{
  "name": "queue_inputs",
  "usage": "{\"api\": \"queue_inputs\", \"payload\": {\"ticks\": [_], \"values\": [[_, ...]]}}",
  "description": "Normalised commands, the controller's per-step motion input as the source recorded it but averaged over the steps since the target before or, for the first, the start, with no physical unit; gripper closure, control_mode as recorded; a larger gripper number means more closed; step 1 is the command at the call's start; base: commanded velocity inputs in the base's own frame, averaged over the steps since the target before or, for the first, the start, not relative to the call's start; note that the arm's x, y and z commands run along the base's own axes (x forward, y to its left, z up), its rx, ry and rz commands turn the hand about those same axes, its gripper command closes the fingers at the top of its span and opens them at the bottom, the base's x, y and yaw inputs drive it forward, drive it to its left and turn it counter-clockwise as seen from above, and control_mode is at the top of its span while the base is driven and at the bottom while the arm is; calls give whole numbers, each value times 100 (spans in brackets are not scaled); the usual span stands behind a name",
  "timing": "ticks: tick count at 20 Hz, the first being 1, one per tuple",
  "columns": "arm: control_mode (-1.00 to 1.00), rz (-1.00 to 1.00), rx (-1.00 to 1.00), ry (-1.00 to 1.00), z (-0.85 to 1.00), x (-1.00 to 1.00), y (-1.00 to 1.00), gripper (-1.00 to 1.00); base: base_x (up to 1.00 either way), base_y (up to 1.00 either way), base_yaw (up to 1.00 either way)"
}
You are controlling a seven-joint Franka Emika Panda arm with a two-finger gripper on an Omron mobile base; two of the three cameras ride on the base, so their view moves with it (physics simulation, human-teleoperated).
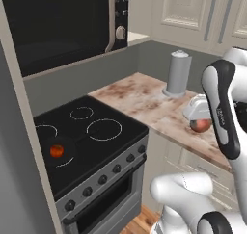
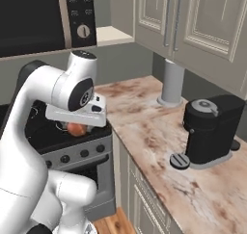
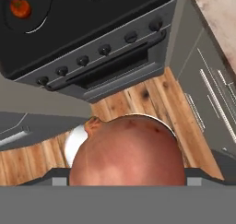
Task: Place the pan on the front left burner on the stove. Then place the tomato and the onion in the pan and turn on the front left burner.
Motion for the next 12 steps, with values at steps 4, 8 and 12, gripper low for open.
{"api": "queue_inputs", "payload": {"ticks": [4,8,12], "values": [[100,0,0,0,0,0,0,100,-97,36,18],[100,0,0,0,0,0,0,100,-61,39,22],[100,0,0,0,0,0,0,100,0,24,38]]}}
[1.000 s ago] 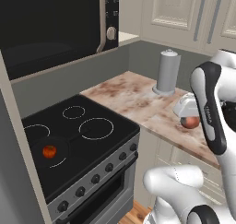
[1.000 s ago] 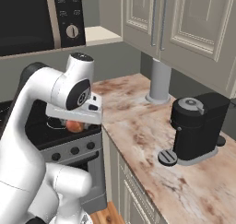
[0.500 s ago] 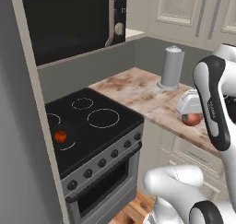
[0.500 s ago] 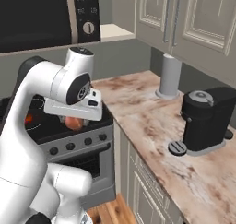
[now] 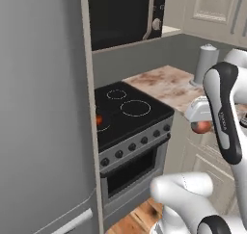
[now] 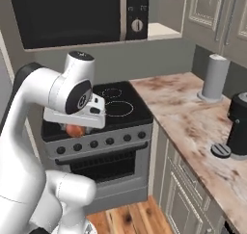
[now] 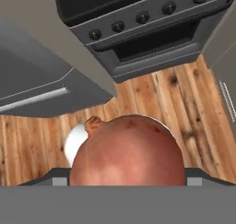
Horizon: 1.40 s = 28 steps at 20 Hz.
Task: Place the pan on the front left burner on the stove. Then place the tomato and the onion in the pan and turn on the front left burner.
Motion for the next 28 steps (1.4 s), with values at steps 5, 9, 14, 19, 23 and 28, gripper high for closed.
{"api": "queue_inputs", "payload": {"ticks": [5,9,14,19,23,28], "values": [[100,0,0,0,0,0,0,100,0,15,47],[100,0,0,0,0,0,0,100,0,21,49],[100,0,0,0,0,0,0,100,0,19,40],[100,0,0,0,0,0,0,100,-9,27,7],[100,0,0,0,0,0,0,100,-16,28,0],[100,0,0,0,0,0,0,100,-5,32,0]]}}
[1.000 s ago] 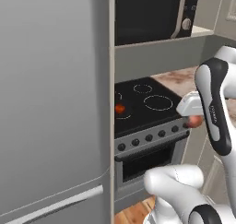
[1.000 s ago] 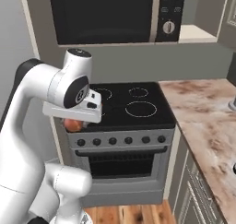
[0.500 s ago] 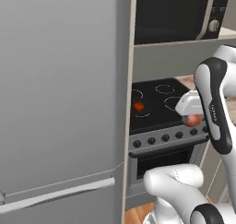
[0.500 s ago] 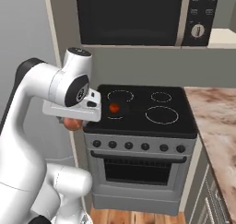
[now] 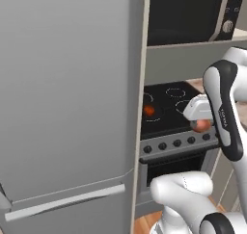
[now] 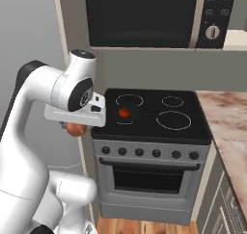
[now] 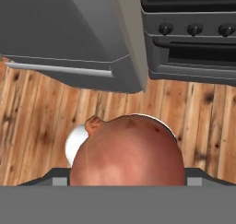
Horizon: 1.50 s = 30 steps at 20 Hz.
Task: Place the pan on the front left burner on the stove. Then place the tomato and the onion in the pan and turn on the front left burner.
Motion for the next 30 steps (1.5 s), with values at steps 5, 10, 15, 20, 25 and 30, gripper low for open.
{"api": "queue_inputs", "payload": {"ticks": [5,10,15,20,25,30], "values": [[100,0,0,0,0,0,0,100,0,39,1],[100,0,0,0,0,0,0,100,0,12,0],[100,0,0,0,0,0,0,100,13,0,0],[100,0,0,0,0,0,0,100,41,0,0],[100,0,0,0,0,0,0,100,45,-1,0],[100,0,0,0,0,0,0,100,0,-2,0]]}}
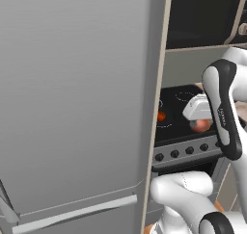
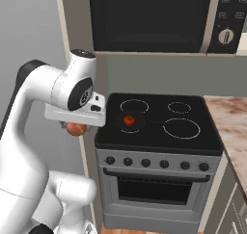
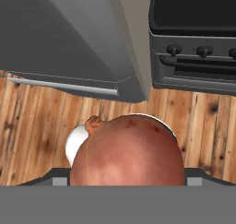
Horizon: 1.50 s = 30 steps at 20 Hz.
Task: Place the pan on the front left burner on the stove. Then place the tomato and the onion in the pan and turn on the front left burner.
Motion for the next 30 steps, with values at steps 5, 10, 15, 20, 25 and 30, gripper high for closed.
{"api": "queue_inputs", "payload": {"ticks": [5,10,15,20,25,30], "values": [[-100,2,0,0,12,-1,-40,100,-2,-4,0],[-100,11,2,0,3,44,-59,100,0,0,0],[-100,13,0,0,0,66,-11,100,0,0,0],[-100,11,1,3,-6,80,0,100,0,0,0],[-100,8,1,8,-12,68,0,100,0,0,0],[-100,10,6,10,-31,69,-6,100,0,0,0]]}}
